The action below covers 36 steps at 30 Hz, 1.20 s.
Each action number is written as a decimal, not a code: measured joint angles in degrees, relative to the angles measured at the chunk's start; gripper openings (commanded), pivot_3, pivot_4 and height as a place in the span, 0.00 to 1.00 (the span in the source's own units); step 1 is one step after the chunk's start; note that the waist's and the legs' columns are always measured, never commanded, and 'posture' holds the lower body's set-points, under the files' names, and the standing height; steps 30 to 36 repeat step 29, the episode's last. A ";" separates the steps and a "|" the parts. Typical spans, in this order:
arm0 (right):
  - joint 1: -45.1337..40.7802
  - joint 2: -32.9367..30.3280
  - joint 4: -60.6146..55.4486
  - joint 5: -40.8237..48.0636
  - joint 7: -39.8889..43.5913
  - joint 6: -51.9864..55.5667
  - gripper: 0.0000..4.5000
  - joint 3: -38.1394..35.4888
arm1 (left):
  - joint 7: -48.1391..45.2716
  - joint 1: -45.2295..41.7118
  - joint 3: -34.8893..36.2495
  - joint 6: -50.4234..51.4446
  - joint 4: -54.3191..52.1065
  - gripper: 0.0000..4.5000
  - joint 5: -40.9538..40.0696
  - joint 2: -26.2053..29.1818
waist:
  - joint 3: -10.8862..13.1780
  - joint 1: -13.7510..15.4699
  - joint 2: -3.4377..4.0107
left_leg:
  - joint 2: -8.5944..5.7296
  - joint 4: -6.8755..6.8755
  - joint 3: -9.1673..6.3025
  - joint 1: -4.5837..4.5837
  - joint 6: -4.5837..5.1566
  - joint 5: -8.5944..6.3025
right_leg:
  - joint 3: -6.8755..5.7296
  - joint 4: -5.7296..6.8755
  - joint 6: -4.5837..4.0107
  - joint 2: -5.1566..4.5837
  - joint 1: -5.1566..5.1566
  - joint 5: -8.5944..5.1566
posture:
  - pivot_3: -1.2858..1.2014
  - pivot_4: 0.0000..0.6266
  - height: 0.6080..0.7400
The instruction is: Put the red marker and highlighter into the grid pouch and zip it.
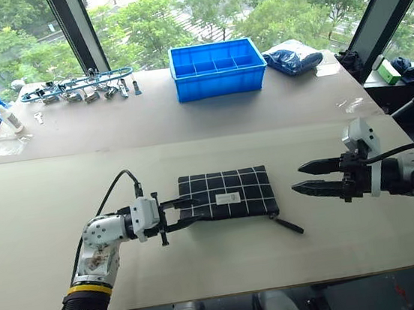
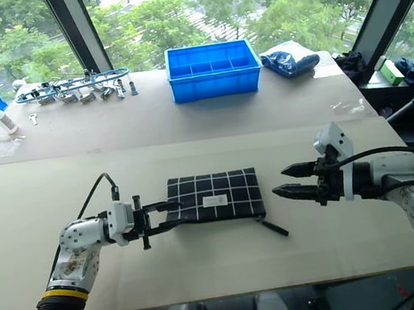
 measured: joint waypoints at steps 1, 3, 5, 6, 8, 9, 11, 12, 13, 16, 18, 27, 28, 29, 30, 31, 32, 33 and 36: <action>0.02 0.00 -0.01 0.03 0.03 0.00 0.74 0.01 | 0.43 -0.31 0.60 0.69 -0.04 0.80 -0.16 0.19 | 0.00 0.02 0.00 | 0.00 0.01 -0.02 -0.01 0.00 0.00 | -0.01 0.00 0.00 0.00 0.01 0.00 | 0.52 0.24 1.00; 0.16 0.00 -0.09 0.11 0.09 0.00 0.74 0.01 | 1.40 -0.66 1.76 2.77 -0.38 0.97 -0.93 0.69 | 0.00 0.02 0.00 | 0.00 0.03 -0.04 -0.01 0.00 0.00 | -0.02 0.00 0.00 0.00 0.01 0.00 | 0.52 0.24 1.00; 1.19 0.00 -0.75 0.33 0.24 0.00 0.74 0.00 | 2.40 0.40 2.59 9.90 -4.30 0.97 -4.55 2.34 | 0.00 -0.04 -0.01 | 0.02 0.03 -0.08 -0.04 0.01 -0.01 | -0.02 -0.01 0.01 0.01 0.00 0.00 | 0.52 0.24 1.00; 1.64 0.00 -0.99 0.46 0.36 0.00 0.74 0.00 | 3.00 0.92 2.95 14.53 -6.61 0.97 -6.84 3.47 | 0.00 -0.05 0.00 | 0.02 0.03 -0.09 -0.04 0.01 -0.01 | 0.00 0.01 0.02 0.00 -0.01 -0.01 | 0.52 0.24 1.00; 2.78 -0.02 -1.59 0.62 0.84 0.00 0.74 -0.01 | 5.82 2.42 4.79 25.94 -11.72 0.97 -12.94 5.43 | 0.00 -0.13 0.00 | 0.05 0.03 -0.15 -0.02 0.01 -0.01 | 0.00 0.01 0.04 0.01 0.01 -0.02 | 0.52 0.24 1.00; 3.07 -0.02 -1.71 0.63 1.05 -0.01 0.74 -0.01 | 7.53 2.94 5.54 32.06 -13.40 0.97 -15.66 6.73 | 0.00 -0.17 0.00 | 0.04 0.03 -0.16 0.01 0.01 -0.01 | 0.03 0.05 0.04 -0.01 0.01 -0.02 | 0.52 0.24 1.00; 3.65 -0.08 -2.28 0.45 1.34 -0.87 0.74 0.01 | 10.51 4.85 7.35 41.35 -15.32 0.97 -19.07 9.57 | 0.00 -0.21 0.00 | 0.03 0.02 -0.18 0.04 0.01 -0.01 | 0.02 0.07 0.04 0.02 0.02 -0.03 | 0.52 0.24 1.00; 4.25 -0.25 -2.75 0.05 1.44 -1.92 0.74 0.01 | 12.54 6.57 8.71 45.62 -15.55 0.97 -20.16 11.07 | 0.00 -0.36 0.00 | 0.03 0.00 -0.17 0.09 0.01 -0.01 | 0.04 0.08 0.04 0.03 0.02 -0.04 | 0.52 0.24 1.00; 4.79 -0.39 -2.90 -0.29 1.48 -2.54 0.74 0.01 | 13.88 7.78 9.71 47.73 -15.70 0.97 -20.42 11.92 | 0.00 -0.47 -0.01 | 0.04 -0.02 -0.18 0.08 0.01 -0.01 | 0.03 0.08 0.03 0.05 0.02 -0.05 | 0.52 0.24 1.00; 7.56 -1.12 -2.58 -1.91 1.78 -5.22 0.74 -0.48 | 17.97 13.05 16.09 55.07 -15.98 0.97 -22.75 14.91 | 0.03 -0.58 -0.06 | 0.05 -0.03 -0.18 0.07 0.00 -0.01 | 0.00 0.08 -0.01 0.03 0.00 -0.07 | 0.52 0.24 1.00; 9.90 -1.69 -1.00 -2.46 1.93 -6.44 0.74 -2.22 | 18.27 15.27 21.98 57.98 -15.80 0.97 -25.20 16.66 | 0.05 -0.46 -0.09 | 0.03 -0.03 -0.16 0.07 0.00 0.00 | -0.01 0.08 -0.01 -0.01 0.01 -0.08 | 0.52 0.24 1.00; 15.53 -1.68 4.15 -2.97 1.02 -8.53 0.74 -10.83 | 21.55 23.47 31.78 55.98 -15.34 0.97 -23.67 15.60 | 0.05 -0.01 -0.09 | 0.02 -0.06 -0.06 0.21 -0.01 -0.01 | 0.04 0.06 -0.05 -0.02 0.09 -0.09 | 0.52 0.24 1.00; 15.02 -1.67 4.49 -3.02 0.82 -8.75 0.74 -10.87 | 21.55 24.04 31.64 56.02 -16.27 0.97 -23.66 15.25 | 0.05 -0.03 -0.10 | 0.04 -0.06 -0.08 0.22 -0.02 -0.01 | 0.02 0.07 -0.08 0.00 0.09 -0.10 | 0.52 0.24 1.00; 14.55 -1.61 4.52 -3.10 0.75 -8.79 0.74 -10.79 | 21.54 24.05 31.62 56.01 -16.88 0.97 -23.66 15.05 | 0.05 -0.02 -0.10 | 0.04 -0.06 -0.07 0.22 -0.02 -0.01 | 0.03 0.09 -0.08 -0.01 0.08 -0.10 | 0.52 0.24 1.00; 14.55 -1.61 4.52 -3.10 0.75 -8.79 0.74 -10.79 | 21.54 24.05 31.62 56.01 -16.88 0.97 -23.66 15.05 | 0.05 -0.02 -0.10 | 0.04 -0.06 -0.07 0.22 -0.02 -0.01 | 0.03 0.09 -0.08 -0.01 0.08 -0.10 | 0.52 0.24 1.00; 14.55 -1.61 4.52 -3.10 0.75 -8.79 0.74 -10.79 | 21.54 24.05 31.62 56.01 -16.88 0.97 -23.66 15.05 | 0.05 -0.02 -0.10 | 0.04 -0.06 -0.07 0.22 -0.02 -0.01 | 0.03 0.09 -0.08 -0.01 0.08 -0.10 | 0.52 0.24 1.00; 14.55 -1.61 4.52 -3.10 0.75 -8.79 0.74 -10.79 | 21.54 24.05 31.62 56.01 -16.88 0.97 -23.66 15.05 | 0.05 -0.02 -0.10 | 0.04 -0.06 -0.07 0.22 -0.02 -0.01 | 0.03 0.09 -0.08 -0.01 0.08 -0.10 | 0.52 0.24 1.00; 14.55 -1.61 4.52 -3.10 0.75 -8.79 0.74 -10.79 | 21.54 24.05 31.62 56.01 -16.88 0.97 -23.66 15.05 | 0.05 -0.02 -0.10 | 0.04 -0.06 -0.07 0.22 -0.02 -0.01 | 0.03 0.09 -0.08 -0.01 0.08 -0.10 | 0.52 0.24 1.00; 14.55 -1.61 4.52 -3.10 0.75 -8.79 0.74 -10.79 | 21.54 24.05 31.62 56.01 -16.88 0.97 -23.66 15.05 | 0.05 -0.02 -0.10 | 0.04 -0.06 -0.07 0.22 -0.02 -0.01 | 0.03 0.09 -0.08 -0.01 0.08 -0.10 | 0.52 0.24 1.00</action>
